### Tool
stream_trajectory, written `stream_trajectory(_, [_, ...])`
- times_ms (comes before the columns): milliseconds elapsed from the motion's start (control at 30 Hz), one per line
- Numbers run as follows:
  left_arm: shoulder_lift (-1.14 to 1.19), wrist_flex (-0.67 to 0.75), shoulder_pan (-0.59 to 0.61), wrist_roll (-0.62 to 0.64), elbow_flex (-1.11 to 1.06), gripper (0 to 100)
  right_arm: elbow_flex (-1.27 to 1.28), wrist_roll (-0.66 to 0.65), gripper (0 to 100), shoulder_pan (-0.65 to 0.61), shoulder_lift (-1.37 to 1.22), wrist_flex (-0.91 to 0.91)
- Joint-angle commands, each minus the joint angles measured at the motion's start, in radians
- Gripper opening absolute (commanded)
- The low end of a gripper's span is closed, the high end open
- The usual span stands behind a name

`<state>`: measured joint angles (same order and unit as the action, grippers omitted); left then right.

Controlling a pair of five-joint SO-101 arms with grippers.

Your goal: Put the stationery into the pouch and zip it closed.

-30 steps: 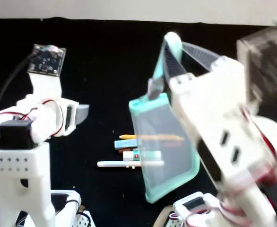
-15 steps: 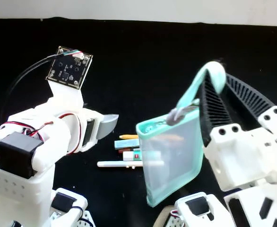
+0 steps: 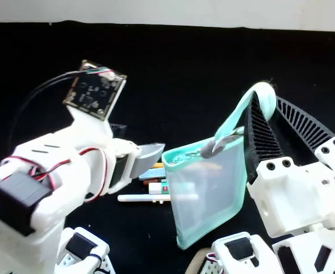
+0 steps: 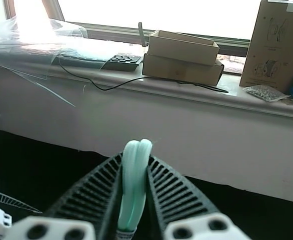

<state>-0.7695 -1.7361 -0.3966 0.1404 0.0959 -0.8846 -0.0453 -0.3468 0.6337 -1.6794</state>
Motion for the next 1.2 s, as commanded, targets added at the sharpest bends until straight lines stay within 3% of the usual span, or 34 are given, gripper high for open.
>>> stream_trajectory(0, [0.03,-0.002,-0.016,0.011,0.042,28,-0.013,0.011,0.7,0.01,0.004,-0.004])
stream_trajectory(300, [0.111,-0.002,-0.145,0.009,0.048,28,-0.013,0.011,0.7,0.01,0.004,-0.005])
stream_trajectory(700, [0.108,-0.012,-0.111,0.009,0.036,28,-0.015,0.011,0.7,0.01,0.004,-0.005])
stream_trajectory(1067, [0.107,-0.017,-0.113,0.003,-0.124,28,-0.018,0.011,0.7,0.01,0.004,-0.005])
stream_trajectory(1167, [0.107,-0.018,-0.119,-0.005,-0.124,22,-0.018,0.011,0.7,0.01,0.004,-0.005])
